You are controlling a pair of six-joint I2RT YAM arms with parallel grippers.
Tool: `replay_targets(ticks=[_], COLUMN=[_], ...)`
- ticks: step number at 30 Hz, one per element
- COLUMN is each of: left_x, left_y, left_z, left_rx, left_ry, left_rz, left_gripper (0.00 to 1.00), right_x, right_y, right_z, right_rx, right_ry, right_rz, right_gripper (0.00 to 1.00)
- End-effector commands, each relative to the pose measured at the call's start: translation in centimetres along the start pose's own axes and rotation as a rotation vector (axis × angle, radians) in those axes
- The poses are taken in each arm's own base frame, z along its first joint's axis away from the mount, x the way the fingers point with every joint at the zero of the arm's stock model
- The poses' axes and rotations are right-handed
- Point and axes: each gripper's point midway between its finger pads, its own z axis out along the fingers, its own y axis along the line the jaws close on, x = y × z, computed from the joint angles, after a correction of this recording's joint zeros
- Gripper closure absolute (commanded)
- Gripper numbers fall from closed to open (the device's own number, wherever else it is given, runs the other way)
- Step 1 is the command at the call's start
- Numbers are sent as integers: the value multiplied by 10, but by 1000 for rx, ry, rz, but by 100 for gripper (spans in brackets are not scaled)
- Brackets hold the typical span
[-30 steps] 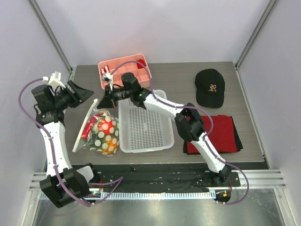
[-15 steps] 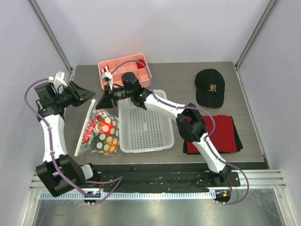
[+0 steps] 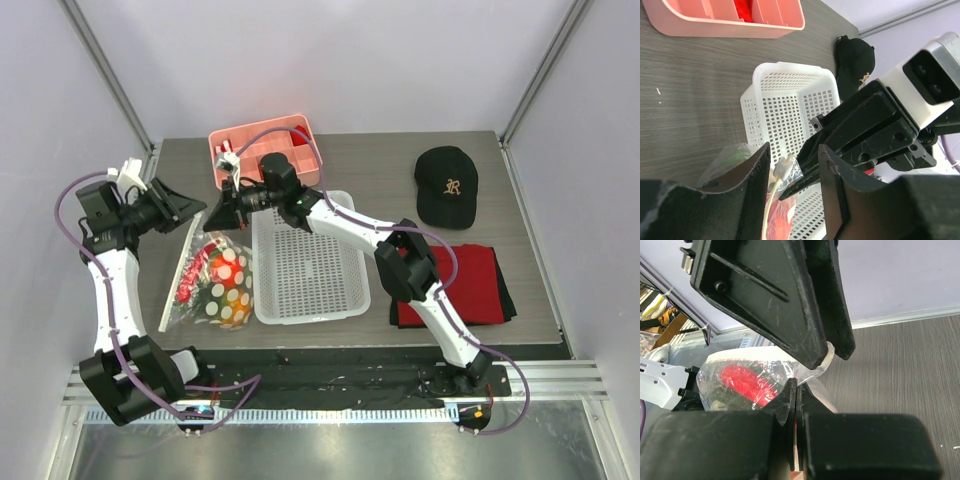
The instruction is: Open the zip-top bag and remove the fake food
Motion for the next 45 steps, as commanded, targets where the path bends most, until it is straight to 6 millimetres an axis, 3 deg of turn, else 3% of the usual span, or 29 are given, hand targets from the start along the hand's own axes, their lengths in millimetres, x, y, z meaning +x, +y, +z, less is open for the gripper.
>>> replay_targets(ticks=[1,10,18,28,36,45], left_x=[2,9,13,5,7,13], left_y=[-10,-9,0,1,-14,-22], left_z=[-7,-9,-10,-12,-23,-26], left_rx=[11,2,-46,-76,-72,-42], left_ry=[-17,-2,4,-19,-40,-37], left_rz=[54,39,39,54,91,91], left_gripper=[60,73,70,90,96,96], right_x=[-61,-61,-68,-64,-64,-66], right_y=[32,25,29,27,-4,-28], right_z=[-5,-7,-7,-7,-19,-25], right_rx=[-37,-24,-48,-52,18,90], right_ry=[-99,-105,-130,-128,-185,-255], right_rz=[-138,-118,-110,-87,27,153], right_gripper=[99,99,99,99,99,99])
